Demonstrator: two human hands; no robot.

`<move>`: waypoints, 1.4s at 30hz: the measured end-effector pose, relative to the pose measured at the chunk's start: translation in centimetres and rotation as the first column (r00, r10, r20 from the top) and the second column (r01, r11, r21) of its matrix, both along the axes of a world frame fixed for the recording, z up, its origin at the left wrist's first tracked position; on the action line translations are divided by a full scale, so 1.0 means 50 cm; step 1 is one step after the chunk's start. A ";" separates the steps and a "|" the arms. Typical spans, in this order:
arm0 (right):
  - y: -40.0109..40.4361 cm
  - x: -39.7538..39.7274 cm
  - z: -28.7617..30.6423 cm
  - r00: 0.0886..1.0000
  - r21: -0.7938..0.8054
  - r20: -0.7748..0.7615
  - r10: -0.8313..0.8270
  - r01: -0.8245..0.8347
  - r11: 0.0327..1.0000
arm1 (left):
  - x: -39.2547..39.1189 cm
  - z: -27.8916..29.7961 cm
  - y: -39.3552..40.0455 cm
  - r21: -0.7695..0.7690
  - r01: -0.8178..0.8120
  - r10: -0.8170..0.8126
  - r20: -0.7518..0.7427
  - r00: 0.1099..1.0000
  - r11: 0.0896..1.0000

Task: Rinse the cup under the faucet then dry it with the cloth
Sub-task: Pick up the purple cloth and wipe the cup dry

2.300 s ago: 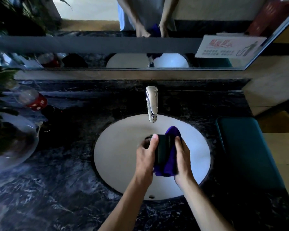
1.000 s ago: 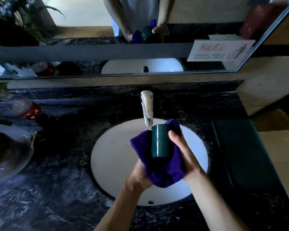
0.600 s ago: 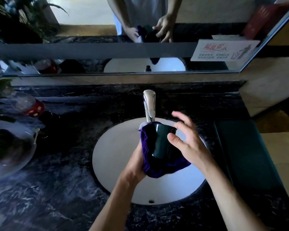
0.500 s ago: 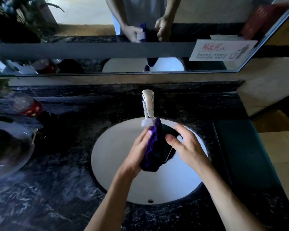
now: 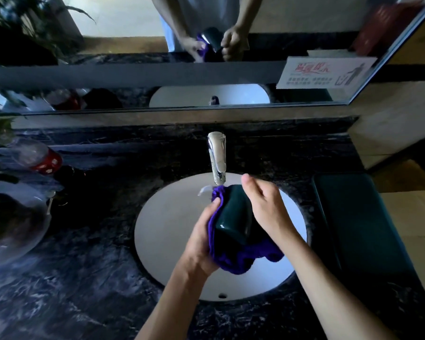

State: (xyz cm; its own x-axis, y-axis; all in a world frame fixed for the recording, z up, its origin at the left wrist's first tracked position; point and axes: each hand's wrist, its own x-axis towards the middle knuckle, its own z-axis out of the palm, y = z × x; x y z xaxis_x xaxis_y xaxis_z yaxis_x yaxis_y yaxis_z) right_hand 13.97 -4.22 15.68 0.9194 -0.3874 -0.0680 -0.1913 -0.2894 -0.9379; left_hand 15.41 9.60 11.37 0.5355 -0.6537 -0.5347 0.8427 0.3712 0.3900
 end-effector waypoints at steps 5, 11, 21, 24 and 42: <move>0.002 0.013 -0.019 0.984 -0.286 -0.177 0.028 -0.079 0.955 | 0.005 0.001 0.005 0.192 0.084 -0.151 0.370 0.917 0.978; 0.013 0.025 -0.010 0.954 -0.465 -0.297 0.040 -0.181 0.867 | -0.013 0.012 -0.013 0.362 0.052 -0.251 0.526 0.813 0.931; -0.002 -0.002 -0.032 0.994 -0.004 -0.108 -0.026 0.026 1.000 | -0.018 -0.001 0.004 0.225 0.118 -0.131 0.047 0.990 0.967; -0.002 0.008 -0.031 0.959 -0.342 -0.275 0.062 -0.157 0.927 | -0.026 0.012 -0.007 0.433 0.055 -0.261 0.434 0.862 0.900; 0.020 0.025 -0.015 0.975 -0.361 -0.206 0.088 -0.160 0.919 | -0.008 0.013 0.004 0.435 0.018 -0.211 0.400 0.892 0.900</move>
State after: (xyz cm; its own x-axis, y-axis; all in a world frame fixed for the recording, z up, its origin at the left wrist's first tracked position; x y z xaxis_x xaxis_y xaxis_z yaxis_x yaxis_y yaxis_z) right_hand 15.22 -3.21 14.91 0.9472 -0.3009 -0.1112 -0.2878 -0.6438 -0.7090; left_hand 15.01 9.80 12.01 0.7071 -0.4983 -0.5018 0.5825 0.0081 0.8128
